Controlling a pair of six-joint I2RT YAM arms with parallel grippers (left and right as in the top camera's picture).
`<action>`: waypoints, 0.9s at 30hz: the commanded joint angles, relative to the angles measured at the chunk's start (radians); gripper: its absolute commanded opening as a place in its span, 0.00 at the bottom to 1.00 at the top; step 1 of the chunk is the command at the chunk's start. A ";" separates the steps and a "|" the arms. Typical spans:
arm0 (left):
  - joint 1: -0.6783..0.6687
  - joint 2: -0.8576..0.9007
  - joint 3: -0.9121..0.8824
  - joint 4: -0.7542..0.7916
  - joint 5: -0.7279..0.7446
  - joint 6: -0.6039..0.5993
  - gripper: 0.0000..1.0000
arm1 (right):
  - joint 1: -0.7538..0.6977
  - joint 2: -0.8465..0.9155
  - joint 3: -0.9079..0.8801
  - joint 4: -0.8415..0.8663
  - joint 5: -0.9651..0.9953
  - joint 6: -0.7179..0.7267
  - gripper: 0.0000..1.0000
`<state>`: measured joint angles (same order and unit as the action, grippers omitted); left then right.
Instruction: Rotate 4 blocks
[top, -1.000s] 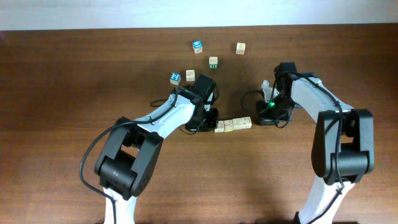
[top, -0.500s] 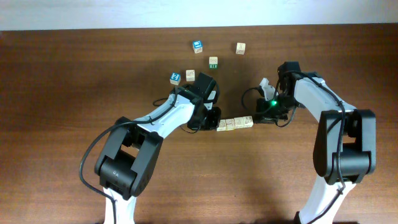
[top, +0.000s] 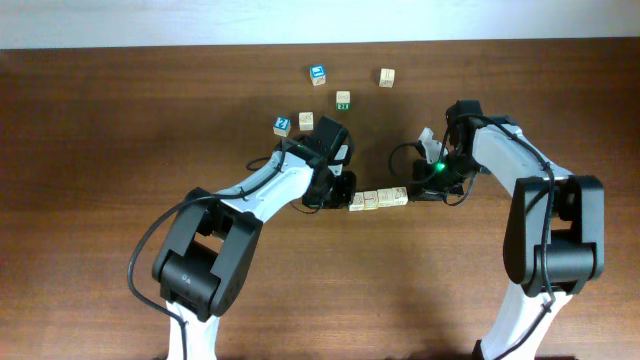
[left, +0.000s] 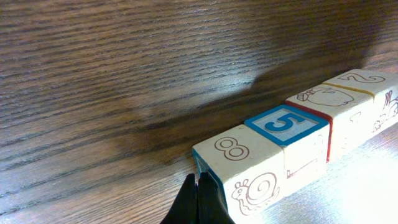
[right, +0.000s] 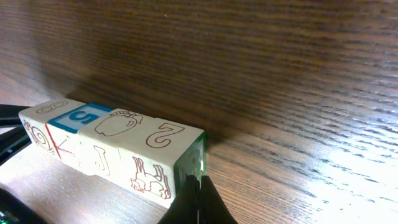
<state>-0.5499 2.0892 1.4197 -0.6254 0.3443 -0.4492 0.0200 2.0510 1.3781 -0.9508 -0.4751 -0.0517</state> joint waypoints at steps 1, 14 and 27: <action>-0.003 0.009 0.023 -0.002 -0.004 -0.018 0.00 | 0.005 0.018 0.013 -0.005 0.001 0.008 0.04; 0.023 0.009 0.029 -0.004 0.073 -0.114 0.00 | 0.005 0.018 0.013 -0.006 0.001 0.008 0.04; 0.023 0.009 0.029 0.008 0.086 -0.111 0.00 | 0.005 0.020 0.013 -0.023 0.000 0.032 0.04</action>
<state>-0.5297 2.0892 1.4254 -0.6243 0.3969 -0.5510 0.0200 2.0510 1.3781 -0.9672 -0.4686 -0.0444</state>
